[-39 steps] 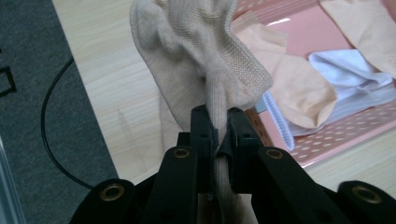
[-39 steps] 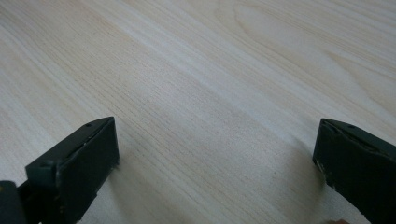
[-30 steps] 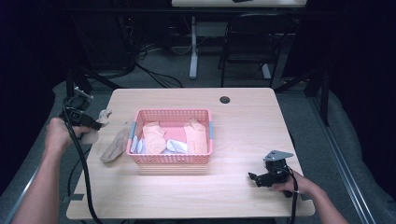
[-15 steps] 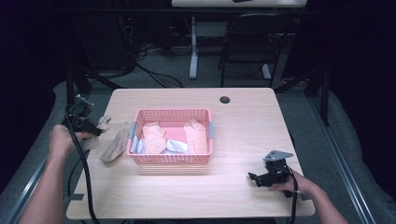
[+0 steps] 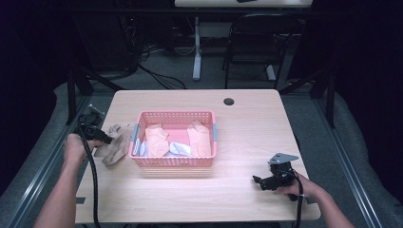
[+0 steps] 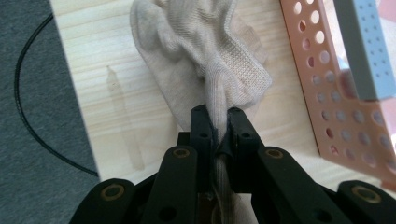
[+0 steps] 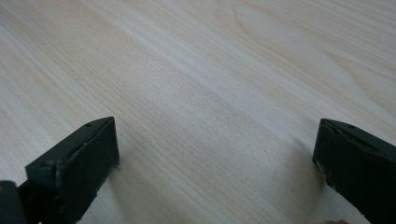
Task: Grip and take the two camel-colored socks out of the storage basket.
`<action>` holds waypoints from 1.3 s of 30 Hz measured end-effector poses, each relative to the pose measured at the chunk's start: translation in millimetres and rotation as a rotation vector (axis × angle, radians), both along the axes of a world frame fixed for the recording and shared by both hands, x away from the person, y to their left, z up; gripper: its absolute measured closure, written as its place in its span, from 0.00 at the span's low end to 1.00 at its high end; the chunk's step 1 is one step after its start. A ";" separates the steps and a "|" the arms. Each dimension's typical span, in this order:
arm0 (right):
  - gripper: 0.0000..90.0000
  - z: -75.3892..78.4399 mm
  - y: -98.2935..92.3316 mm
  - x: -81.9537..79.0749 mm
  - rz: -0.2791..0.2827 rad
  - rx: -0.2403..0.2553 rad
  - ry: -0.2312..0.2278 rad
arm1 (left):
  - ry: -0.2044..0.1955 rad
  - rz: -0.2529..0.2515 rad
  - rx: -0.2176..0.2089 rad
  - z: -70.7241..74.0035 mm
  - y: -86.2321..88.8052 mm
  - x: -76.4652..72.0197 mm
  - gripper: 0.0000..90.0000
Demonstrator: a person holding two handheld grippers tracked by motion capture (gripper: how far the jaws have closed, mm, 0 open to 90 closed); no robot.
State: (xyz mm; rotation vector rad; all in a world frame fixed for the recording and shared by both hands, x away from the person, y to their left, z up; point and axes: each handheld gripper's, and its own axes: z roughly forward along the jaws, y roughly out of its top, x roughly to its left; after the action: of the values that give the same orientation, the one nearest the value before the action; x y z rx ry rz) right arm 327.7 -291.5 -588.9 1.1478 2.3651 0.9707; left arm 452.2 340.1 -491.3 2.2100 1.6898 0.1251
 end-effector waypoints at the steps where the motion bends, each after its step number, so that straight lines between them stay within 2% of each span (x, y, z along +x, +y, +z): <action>1: 0.00 0.0 0.1 -0.1 -0.002 0.000 -0.001 | 0.005 -0.006 0.002 -3.3 -2.5 2.0 0.92; 3: 0.00 -0.4 0.5 -0.2 -0.005 0.006 -0.002 | 0.016 -0.020 0.022 -13.6 -9.2 5.2 0.92; 4: 0.00 -0.4 0.5 -0.2 -0.005 0.006 -0.002 | 0.016 -0.020 0.022 -13.6 -9.2 5.2 0.92; 5: 0.00 0.0 0.2 0.2 0.001 0.000 0.000 | 0.035 -0.021 0.011 -23.9 -13.2 7.4 0.92; 8: 0.00 0.0 0.3 0.1 0.000 -0.001 -0.001 | 0.039 -0.011 -0.001 -30.6 -15.8 9.1 0.92; 11: 0.00 0.0 0.3 0.6 0.004 0.004 0.004 | 0.042 -0.013 0.022 -37.9 -20.5 9.8 0.89; 13: 0.00 0.0 0.4 0.5 0.003 0.004 0.003 | 0.038 -0.007 0.021 -41.0 -21.0 9.4 0.88; 14: 0.00 0.0 0.3 0.6 0.005 0.004 0.004 | 0.040 0.004 0.022 -41.8 -20.6 9.2 0.84; 16: 0.00 -0.1 0.2 0.6 0.005 0.003 0.003 | 0.036 0.014 0.027 -40.3 -18.9 8.3 0.68; 17: 0.00 -0.1 0.3 0.6 0.006 0.004 0.003 | 0.030 0.021 0.037 -38.2 -18.2 7.4 0.68; 20: 0.00 -0.1 0.3 0.7 0.006 0.004 0.003 | -0.001 0.040 0.065 -29.5 -15.3 2.2 0.49; 25: 0.00 -0.2 0.2 0.9 0.008 0.005 0.001 | -0.049 0.048 0.054 -13.7 -8.2 -13.6 0.29; 29: 0.00 -0.2 0.3 0.9 0.007 0.004 0.002 | -0.090 0.038 0.049 1.1 -7.2 -32.0 0.21; 33: 0.00 -0.1 0.4 0.9 0.007 0.003 0.002 | -0.125 0.019 0.063 9.1 -10.7 -51.6 0.18; 39: 0.00 -0.1 0.3 0.9 0.006 0.000 0.001 | -0.160 0.009 0.064 3.6 -16.2 -84.1 0.15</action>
State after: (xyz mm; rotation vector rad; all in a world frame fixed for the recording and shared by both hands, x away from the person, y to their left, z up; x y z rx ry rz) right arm 328.5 -291.1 -588.9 1.1421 2.3713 0.9726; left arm 368.1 323.9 -487.7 2.1737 1.6294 0.3533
